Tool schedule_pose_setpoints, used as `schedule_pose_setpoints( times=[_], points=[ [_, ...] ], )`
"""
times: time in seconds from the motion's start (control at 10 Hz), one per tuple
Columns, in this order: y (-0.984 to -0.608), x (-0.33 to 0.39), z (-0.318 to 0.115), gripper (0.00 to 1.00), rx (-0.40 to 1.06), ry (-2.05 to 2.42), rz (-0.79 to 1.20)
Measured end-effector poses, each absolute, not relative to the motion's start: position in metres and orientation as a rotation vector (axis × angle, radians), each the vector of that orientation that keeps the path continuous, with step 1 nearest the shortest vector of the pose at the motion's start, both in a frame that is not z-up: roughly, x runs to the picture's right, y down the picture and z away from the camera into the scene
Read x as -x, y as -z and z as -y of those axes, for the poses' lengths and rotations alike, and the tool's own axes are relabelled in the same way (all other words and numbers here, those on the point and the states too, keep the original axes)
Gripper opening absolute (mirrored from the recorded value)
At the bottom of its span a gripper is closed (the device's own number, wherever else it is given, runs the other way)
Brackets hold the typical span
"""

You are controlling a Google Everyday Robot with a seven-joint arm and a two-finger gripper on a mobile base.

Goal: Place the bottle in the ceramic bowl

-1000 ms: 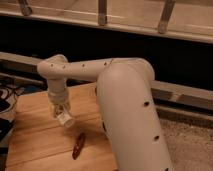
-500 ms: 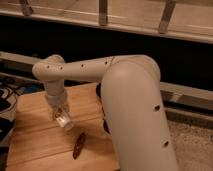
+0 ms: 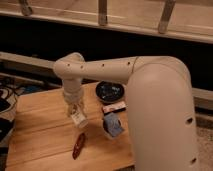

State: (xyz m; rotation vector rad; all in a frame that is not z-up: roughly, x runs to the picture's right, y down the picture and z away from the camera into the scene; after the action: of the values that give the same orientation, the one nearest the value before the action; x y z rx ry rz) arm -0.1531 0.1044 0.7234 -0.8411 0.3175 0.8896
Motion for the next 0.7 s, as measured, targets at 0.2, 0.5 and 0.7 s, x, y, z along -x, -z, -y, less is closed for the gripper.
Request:
schedule_pose_setpoints(
  times=[0.2, 0.5, 0.7],
  points=[
    [-0.728, 0.157, -0.094, 0.04, 0.837, -0.909, -0.309],
    [-0.73, 0.166, -0.074, 0.04, 0.818, -0.923, -0.278],
    [-0.728, 0.159, -0.027, 0.04, 0.777, -0.959, -0.237]
  ],
)
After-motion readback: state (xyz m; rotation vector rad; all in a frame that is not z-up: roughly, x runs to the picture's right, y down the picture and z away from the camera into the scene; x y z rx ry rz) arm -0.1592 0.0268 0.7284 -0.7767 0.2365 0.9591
